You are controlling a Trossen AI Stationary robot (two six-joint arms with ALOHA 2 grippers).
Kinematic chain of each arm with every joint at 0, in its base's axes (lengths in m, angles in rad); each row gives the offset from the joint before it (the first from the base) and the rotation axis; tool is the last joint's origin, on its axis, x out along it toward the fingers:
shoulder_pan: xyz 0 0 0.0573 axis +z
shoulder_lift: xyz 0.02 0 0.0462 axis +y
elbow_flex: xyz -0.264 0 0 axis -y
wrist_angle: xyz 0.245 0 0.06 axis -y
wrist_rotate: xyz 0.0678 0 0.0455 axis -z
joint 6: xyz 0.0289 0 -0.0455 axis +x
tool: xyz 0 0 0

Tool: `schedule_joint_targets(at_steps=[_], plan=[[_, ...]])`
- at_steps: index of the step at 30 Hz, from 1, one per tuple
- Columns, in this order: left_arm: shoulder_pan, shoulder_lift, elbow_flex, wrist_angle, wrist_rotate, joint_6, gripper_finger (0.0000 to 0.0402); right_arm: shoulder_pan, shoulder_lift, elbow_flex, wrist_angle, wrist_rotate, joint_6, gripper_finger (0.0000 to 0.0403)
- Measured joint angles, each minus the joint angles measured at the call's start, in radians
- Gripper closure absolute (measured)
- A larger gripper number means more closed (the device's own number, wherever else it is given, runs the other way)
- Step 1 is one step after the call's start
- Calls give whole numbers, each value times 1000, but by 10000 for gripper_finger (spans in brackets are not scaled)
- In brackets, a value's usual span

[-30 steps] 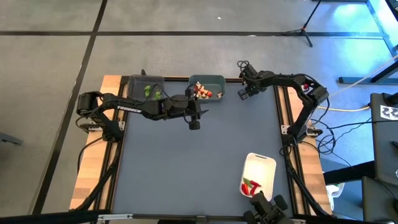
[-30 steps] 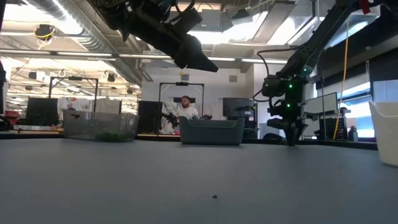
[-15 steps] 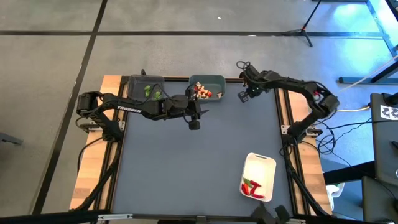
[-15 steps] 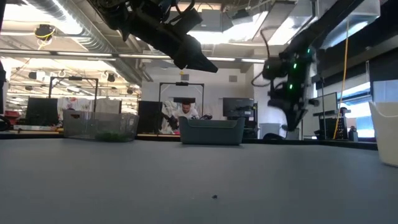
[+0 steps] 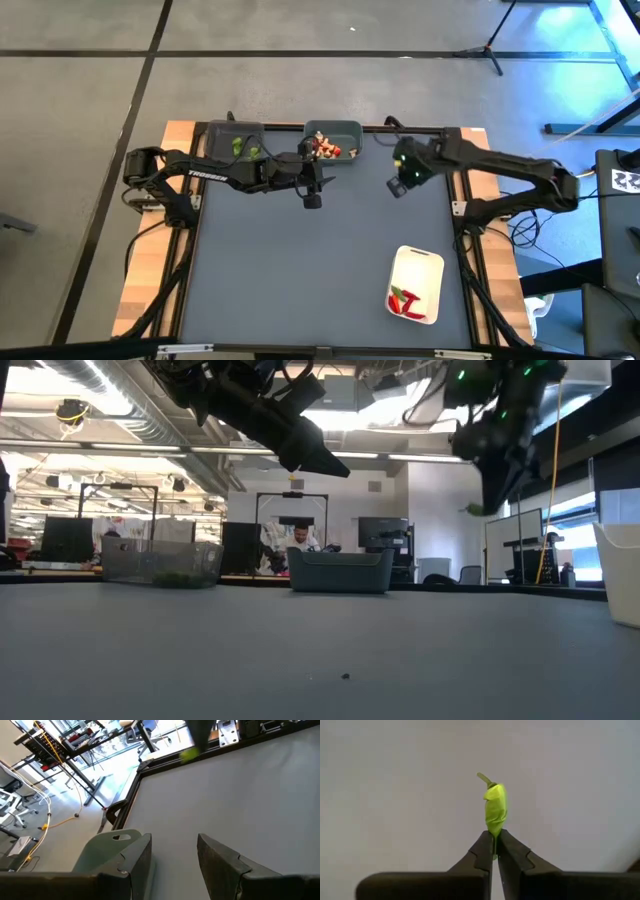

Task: Sort produce into baskets
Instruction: Put the green chili pepper into the white bin

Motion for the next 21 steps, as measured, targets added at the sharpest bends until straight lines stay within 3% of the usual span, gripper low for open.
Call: schedule_joint_targets(at_steps=[8,21], plan=[[0,0,0,-5,0,0,247,329,-55,1,-28,-81,205,384],[-30,0,0,-8,0,-8,247,854,-31,1,107,-58,598,384]])
